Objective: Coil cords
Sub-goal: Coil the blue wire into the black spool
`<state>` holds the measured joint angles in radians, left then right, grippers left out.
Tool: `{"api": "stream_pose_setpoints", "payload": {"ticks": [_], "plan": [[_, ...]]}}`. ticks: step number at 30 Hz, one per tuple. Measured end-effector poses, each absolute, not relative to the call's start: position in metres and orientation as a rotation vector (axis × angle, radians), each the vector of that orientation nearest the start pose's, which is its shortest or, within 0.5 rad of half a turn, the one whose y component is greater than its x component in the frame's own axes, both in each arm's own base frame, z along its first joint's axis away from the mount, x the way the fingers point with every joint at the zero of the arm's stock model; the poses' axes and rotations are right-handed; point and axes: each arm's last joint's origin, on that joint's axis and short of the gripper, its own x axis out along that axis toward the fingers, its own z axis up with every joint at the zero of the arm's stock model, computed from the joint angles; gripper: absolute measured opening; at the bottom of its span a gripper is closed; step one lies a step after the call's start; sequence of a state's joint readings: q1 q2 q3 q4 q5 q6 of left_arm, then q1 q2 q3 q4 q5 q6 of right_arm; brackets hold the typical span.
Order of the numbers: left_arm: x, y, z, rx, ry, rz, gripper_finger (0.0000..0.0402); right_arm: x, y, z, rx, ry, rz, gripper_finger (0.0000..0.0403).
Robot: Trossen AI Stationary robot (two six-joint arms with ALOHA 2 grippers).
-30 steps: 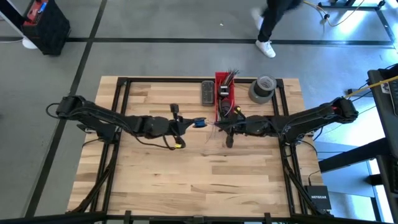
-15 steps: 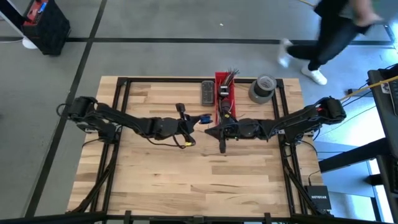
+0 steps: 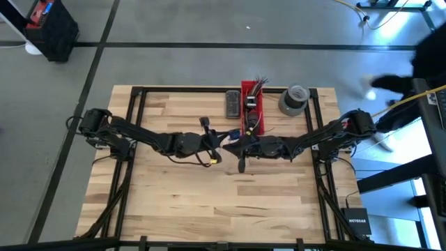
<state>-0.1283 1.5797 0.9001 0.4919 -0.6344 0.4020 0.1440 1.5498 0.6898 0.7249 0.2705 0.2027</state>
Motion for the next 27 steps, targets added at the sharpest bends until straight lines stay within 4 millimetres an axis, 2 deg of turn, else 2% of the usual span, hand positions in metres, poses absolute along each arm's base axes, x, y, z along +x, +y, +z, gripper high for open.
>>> {"api": "stream_pose_setpoints", "payload": {"ticks": [7, 14, 17, 21, 27], "plan": [[0.341, -0.029, 0.254, 0.34, 0.206, 0.481, 0.0001, 0.312, 0.035, 0.199, 0.092, 0.214, -0.21, 0.0017], [0.34, -0.034, 0.258, 0.324, 0.196, 0.466, 0.0001, 0.308, 0.034, 0.188, 0.03, 0.335, -0.263, 0.0022], [0.338, -0.034, 0.266, 0.306, 0.159, 0.476, 0.0001, 0.306, 0.033, 0.181, 0.039, 0.393, -0.263, 0.0045], [0.336, -0.035, 0.27, 0.303, 0.155, 0.47, 0.0001, 0.302, 0.033, 0.182, 0.048, 0.424, -0.259, 0.0099], [0.326, -0.038, 0.281, 0.302, 0.154, 0.458, 0.0001, 0.28, 0.032, 0.206, 0.062, 0.49, -0.184, 0.016]]}}
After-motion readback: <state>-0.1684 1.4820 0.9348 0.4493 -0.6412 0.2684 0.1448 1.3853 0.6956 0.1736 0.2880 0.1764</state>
